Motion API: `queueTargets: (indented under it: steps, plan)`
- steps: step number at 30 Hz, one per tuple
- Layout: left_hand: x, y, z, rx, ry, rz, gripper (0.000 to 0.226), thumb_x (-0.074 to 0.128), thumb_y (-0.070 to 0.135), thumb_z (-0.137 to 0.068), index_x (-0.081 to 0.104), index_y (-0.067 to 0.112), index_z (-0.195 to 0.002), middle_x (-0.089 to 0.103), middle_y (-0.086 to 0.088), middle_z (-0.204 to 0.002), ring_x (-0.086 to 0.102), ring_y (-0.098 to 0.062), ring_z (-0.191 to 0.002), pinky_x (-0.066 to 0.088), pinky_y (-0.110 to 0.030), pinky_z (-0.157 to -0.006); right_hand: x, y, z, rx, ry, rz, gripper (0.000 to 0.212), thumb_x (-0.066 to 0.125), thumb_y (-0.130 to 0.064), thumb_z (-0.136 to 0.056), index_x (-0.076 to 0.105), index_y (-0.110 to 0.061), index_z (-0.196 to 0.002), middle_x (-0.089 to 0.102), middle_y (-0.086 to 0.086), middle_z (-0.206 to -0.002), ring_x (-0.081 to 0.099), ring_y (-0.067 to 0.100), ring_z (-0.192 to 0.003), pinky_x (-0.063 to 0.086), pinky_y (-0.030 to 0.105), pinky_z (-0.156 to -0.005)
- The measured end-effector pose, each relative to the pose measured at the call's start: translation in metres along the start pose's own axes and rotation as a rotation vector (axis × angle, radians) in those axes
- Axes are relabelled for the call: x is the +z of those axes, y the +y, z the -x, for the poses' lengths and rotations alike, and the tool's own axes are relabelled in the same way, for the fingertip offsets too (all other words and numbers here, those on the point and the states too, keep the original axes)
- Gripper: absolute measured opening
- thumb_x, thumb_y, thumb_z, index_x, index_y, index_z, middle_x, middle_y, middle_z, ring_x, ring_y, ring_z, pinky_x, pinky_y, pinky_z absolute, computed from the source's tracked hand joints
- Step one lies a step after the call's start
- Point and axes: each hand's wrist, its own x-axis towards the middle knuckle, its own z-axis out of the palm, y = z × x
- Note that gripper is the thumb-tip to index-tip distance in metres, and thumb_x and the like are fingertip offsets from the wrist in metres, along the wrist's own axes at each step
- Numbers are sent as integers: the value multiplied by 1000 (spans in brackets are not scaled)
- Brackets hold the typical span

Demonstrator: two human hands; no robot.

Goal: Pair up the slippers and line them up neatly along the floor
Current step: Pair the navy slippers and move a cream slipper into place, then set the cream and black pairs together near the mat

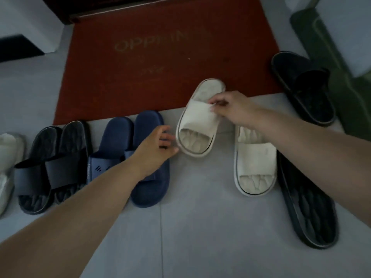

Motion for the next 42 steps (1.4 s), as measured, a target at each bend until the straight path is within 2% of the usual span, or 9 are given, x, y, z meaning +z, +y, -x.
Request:
queueTargets:
  steps: [5,13,17,20,25,31,36,39,42]
  plan:
    - [12,19,-22,121,-5,-184,78,71,18,-78,27,23,-142,41,0,-138,37,-18,-130,32,-33,-108,12,-4,55,-24,-200,70,27,60,-19,-88,64,-12,-114,62,-3,-108,56,9,-101,38,11,-79]
    - [56,23,-25,211,-163,-285,60,67,21,-82,38,20,-135,49,-2,-136,42,-19,-129,32,-23,-95,-8,15,114,34,-79,424,54,60,-14,-86,40,-21,-135,36,5,-143,30,26,-133,30,36,-108]
    - [65,23,-32,233,-175,-303,58,66,23,-82,40,23,-134,49,0,-136,42,-18,-129,32,-25,-97,-19,42,135,380,-169,403,77,66,-23,-82,20,-26,-143,18,11,-150,34,36,-132,38,41,-103]
    - [78,29,-33,267,-212,-344,61,69,22,-80,40,22,-134,49,-4,-134,44,-20,-127,34,-27,-99,-11,52,136,339,-222,303,73,61,-14,-84,21,-34,-140,6,7,-154,48,35,-121,48,34,-91]
    - [84,30,-36,257,-226,-525,60,71,30,-78,44,29,-131,39,-10,-129,47,-26,-119,38,-32,-104,2,42,132,240,-257,103,78,56,-5,-85,16,-38,-143,4,-1,-157,47,30,-126,48,39,-98]
    - [84,24,-38,303,-225,-593,42,67,29,-81,55,19,-120,39,-1,-133,46,-19,-118,36,-26,-99,-34,54,169,261,-38,321,74,58,-5,-78,26,-24,-142,17,4,-152,19,29,-140,23,38,-114]
    - [84,26,-38,337,-288,-587,43,70,33,-77,56,25,-117,56,10,-115,53,-15,-111,43,-32,-95,-70,106,208,734,26,331,99,71,-13,-73,6,-21,-148,25,19,-149,36,41,-131,36,45,-105]
    - [85,30,-40,320,-295,-595,37,71,31,-77,58,24,-110,57,8,-106,56,-17,-103,44,-32,-89,-61,130,205,850,113,109,71,62,-18,-85,23,-12,-144,51,25,-128,58,42,-108,49,48,-93]
    - [86,31,-41,322,-298,-603,32,70,27,-78,58,20,-107,57,5,-104,55,-16,-98,44,-31,-85,-60,129,182,710,186,237,36,44,-17,-94,46,-5,-127,63,23,-114,60,38,-103,46,37,-81]
